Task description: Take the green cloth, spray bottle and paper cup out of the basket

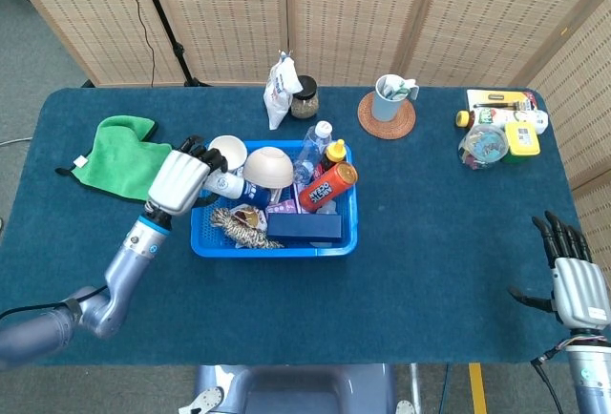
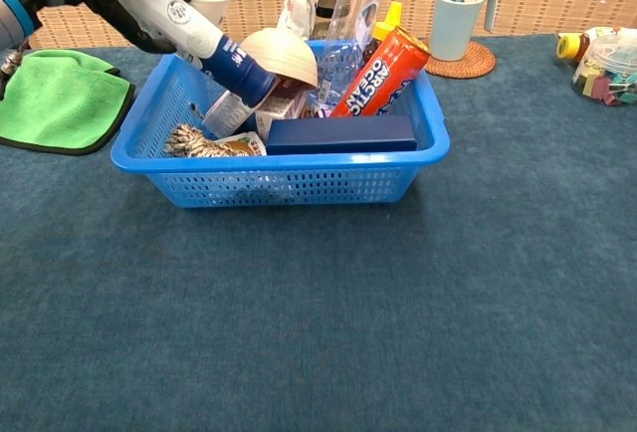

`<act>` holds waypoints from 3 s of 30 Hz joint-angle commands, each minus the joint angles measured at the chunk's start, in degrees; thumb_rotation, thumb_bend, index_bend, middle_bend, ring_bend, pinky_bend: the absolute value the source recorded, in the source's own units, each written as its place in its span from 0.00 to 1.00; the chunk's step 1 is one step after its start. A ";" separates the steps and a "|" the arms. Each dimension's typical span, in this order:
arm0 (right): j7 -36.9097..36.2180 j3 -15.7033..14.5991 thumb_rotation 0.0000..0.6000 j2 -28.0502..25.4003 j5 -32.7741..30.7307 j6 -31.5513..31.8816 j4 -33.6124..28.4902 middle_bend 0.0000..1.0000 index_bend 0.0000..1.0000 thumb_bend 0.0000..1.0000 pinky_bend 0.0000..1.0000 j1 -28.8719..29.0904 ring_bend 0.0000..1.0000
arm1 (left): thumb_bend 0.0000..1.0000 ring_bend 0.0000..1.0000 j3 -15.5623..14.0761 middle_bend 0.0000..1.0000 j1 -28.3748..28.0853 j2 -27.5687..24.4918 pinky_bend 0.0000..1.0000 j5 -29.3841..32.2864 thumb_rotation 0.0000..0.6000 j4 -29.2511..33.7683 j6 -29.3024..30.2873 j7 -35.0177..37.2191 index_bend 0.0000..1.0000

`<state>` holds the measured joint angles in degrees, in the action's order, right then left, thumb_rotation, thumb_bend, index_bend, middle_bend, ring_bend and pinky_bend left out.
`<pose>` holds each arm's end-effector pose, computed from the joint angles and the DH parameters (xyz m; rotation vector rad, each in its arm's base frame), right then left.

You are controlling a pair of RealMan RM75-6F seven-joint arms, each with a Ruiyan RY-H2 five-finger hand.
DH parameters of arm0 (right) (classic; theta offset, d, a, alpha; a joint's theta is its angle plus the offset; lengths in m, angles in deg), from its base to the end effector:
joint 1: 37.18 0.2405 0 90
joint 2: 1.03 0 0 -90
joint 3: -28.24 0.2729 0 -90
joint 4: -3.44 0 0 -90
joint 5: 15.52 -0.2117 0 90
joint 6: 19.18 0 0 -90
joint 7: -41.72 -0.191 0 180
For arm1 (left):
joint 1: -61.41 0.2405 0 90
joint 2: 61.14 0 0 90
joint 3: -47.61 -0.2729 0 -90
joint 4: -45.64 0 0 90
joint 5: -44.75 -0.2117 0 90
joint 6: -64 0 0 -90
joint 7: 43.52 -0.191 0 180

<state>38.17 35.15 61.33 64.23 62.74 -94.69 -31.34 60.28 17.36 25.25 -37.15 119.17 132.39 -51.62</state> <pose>-0.3184 -0.2474 0.1749 1.2578 -1.0315 0.9887 -0.1208 0.4359 0.0463 -1.7418 -0.5310 -1.2201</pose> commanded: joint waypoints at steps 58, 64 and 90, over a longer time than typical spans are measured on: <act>0.42 -0.15 1.00 -0.05 -0.07 -0.27 -0.52 0.00 0.00 0.00 0.00 0.05 0.00 | 0.19 0.01 3.36 0.01 3.68 -6.86 0.14 -0.56 1.00 9.77 6.94 5.54 0.64; 0.44 -0.31 1.00 -0.15 0.28 -0.07 -0.80 0.00 0.00 0.00 0.00 -0.06 0.00 | 0.19 0.01 5.45 0.01 5.11 -9.95 0.14 2.99 1.00 8.74 6.99 7.16 0.64; 1.33 -0.78 1.00 0.44 0.36 -0.93 -0.82 0.00 0.00 0.00 0.00 0.30 0.00 | 0.00 0.00 0.34 0.00 6.10 -3.14 0.00 9.69 1.00 -20.85 -12.06 24.49 0.00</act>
<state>39.54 34.35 61.78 64.63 61.81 -95.54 -31.04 61.71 23.93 22.85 -26.29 97.51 121.76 -28.38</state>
